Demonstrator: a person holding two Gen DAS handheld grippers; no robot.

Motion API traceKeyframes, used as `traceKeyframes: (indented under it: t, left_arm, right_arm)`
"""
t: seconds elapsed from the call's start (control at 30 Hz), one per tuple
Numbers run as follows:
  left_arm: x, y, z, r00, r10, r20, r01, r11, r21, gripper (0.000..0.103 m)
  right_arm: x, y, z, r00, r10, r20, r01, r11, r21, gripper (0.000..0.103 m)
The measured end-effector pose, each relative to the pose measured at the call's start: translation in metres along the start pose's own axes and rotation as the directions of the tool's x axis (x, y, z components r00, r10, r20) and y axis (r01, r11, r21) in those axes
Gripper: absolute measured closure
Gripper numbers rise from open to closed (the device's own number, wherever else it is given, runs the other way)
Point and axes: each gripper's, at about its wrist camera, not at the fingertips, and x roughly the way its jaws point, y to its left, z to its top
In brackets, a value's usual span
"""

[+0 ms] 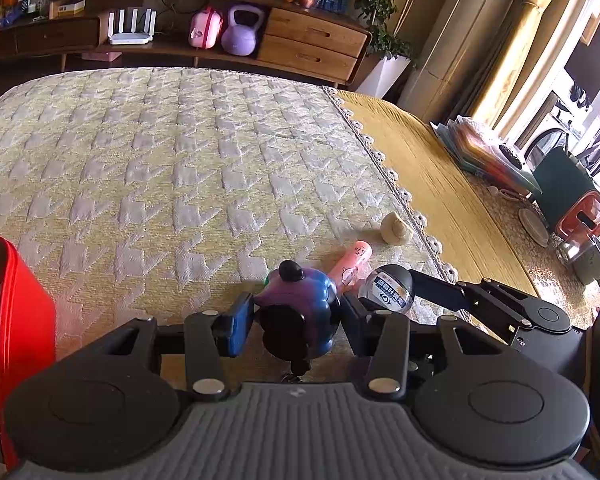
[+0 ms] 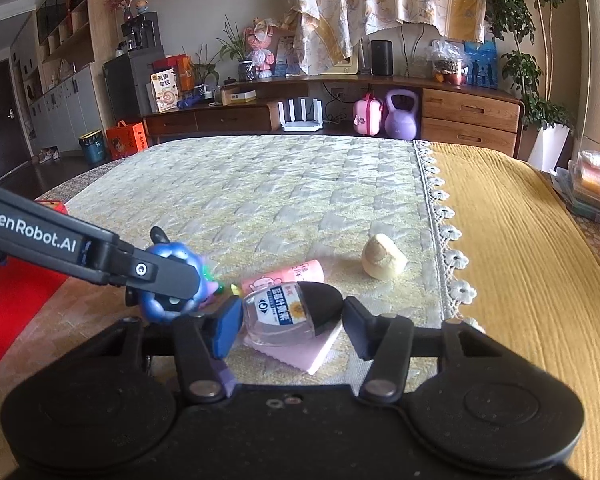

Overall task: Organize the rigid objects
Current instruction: 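Grasp the blue-purple toy figure with the left tool while the right tool grasps the clear round container, then carry the toy figure and clear container over the red tin box with both tools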

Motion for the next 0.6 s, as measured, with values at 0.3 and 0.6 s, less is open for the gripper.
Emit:
traceKeyframes:
  t: [0.3, 0.6]
  left_arm:
    - [-0.019, -0.002, -0.004, 1.0, 0.002, 0.011, -0.002, 1.0, 0.002, 0.057]
    - [-0.062, -0.003, -0.013, 0.999, 0.008, 0.035, -0.007, 1.0, -0.001, 0.057]
  right_arm:
    - [-0.025, 0.014, 0.003, 0.999, -0.034, 0.036, 0.034, 0.999, -0.009, 0.049]
    - [-0.071, 0.046, 0.005, 0.999, -0.027, 0.027, 0.027, 1.0, -0.012, 0.049]
